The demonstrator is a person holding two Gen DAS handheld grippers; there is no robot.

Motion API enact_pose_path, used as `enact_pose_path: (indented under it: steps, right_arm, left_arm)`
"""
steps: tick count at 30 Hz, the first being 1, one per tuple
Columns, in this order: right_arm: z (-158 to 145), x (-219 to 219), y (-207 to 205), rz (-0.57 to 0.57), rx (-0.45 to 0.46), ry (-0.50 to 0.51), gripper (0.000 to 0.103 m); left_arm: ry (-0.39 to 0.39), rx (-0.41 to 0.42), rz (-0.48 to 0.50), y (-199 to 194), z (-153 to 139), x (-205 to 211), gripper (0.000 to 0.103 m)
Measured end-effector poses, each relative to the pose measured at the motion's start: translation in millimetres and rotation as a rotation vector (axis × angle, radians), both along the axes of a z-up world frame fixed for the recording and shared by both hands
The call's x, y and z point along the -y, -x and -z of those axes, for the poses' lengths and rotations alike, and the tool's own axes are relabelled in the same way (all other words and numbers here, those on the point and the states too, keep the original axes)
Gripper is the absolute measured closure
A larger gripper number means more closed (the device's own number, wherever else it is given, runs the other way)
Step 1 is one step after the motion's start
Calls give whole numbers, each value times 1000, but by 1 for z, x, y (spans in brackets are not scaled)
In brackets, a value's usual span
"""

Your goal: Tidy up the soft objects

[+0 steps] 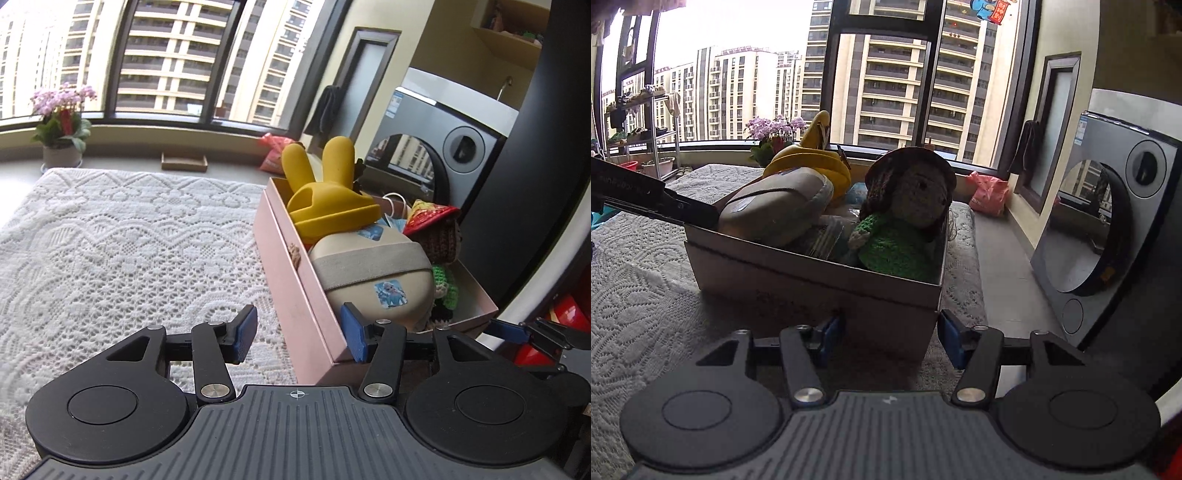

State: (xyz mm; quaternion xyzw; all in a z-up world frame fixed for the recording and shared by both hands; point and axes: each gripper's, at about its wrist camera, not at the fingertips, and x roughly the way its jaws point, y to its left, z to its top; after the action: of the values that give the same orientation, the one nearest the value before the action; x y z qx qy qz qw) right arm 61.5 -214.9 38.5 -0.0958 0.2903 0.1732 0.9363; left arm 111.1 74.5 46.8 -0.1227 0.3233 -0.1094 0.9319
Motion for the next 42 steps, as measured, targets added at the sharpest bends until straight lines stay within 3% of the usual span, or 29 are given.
enact_pose_path:
  steps: [5,8,10,13,15,20,23,25,29,42]
  right_arm:
    - [-6,-16,-22,-2,-20,-82,47]
    - [-10,-32,-34,5,-6,-91,48]
    - [-11,-39,-34,-9,15,-72,47]
    - [-13,-44,-26,17,26,-49,23]
    - [-15,-39,-11,37,17,-70,11]
    - [-12,-34,25,84,-77,-75,7]
    - [-2,-43,45,73,-126,-56,4]
    - [10,-53,51,81,-157,-24,2]
    - [24,-48,48,146,-200,-52,0]
    - [27,-47,63,202,-131,-70,0]
  left_arm:
    - [-70,11,-76,-19,-4,-15,49]
    - [-101,9,-102,-29,-4,-27,37]
    - [-113,-2,-125,-32,-2,-34,20]
    - [-64,7,-116,-22,-3,-40,25]
    - [-93,56,-115,0,-14,-36,27]
    - [-215,42,-80,69,-11,-6,27]
    - [-221,-2,-67,96,9,9,27]
    - [-222,-46,-54,102,26,17,27]
    - [-317,3,-92,110,36,36,27]
    - [-302,1,-161,113,34,41,27]
